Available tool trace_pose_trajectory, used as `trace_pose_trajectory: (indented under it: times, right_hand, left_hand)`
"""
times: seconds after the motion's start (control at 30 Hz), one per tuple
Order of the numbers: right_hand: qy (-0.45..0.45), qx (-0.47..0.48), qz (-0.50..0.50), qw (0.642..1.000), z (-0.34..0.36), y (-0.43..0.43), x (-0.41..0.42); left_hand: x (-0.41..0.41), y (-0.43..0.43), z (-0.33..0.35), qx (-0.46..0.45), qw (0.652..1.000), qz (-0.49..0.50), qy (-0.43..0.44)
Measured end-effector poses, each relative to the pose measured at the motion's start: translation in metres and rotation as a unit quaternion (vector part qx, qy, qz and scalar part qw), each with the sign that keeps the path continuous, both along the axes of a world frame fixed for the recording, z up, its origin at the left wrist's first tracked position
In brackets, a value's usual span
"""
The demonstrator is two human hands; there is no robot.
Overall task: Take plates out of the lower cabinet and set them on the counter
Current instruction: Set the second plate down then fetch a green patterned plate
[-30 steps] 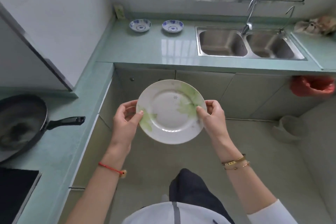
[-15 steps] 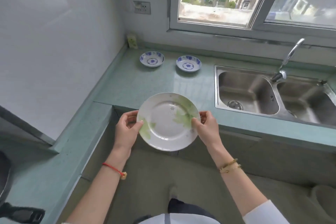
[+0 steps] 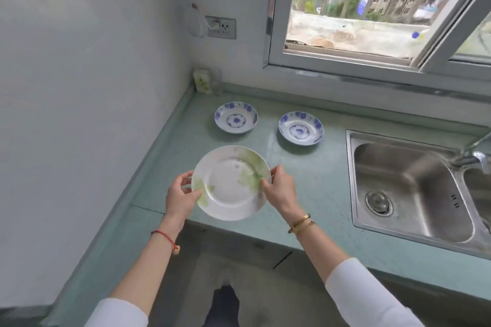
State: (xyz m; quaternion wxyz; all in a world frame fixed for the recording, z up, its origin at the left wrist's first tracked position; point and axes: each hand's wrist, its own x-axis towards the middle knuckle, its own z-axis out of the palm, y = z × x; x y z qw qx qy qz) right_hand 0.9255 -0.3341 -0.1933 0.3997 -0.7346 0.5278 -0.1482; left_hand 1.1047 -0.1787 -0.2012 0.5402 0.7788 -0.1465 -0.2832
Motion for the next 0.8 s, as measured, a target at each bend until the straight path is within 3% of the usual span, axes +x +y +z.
trace_pose_trajectory:
  times: [0.33, 0.8]
  right_hand:
    - [0.089, 0.080, -0.020, 0.993, -0.064, -0.050, 0.107]
    - [0.145, 0.140, -0.009, 0.979, -0.100, -0.059, 0.143]
  left_hand:
    - [0.114, -0.066, -0.063, 0.087, 0.994, -0.067, 0.009]
    - [0.161, -0.079, -0.103, 0.143, 0.983, -0.103, 0.048]
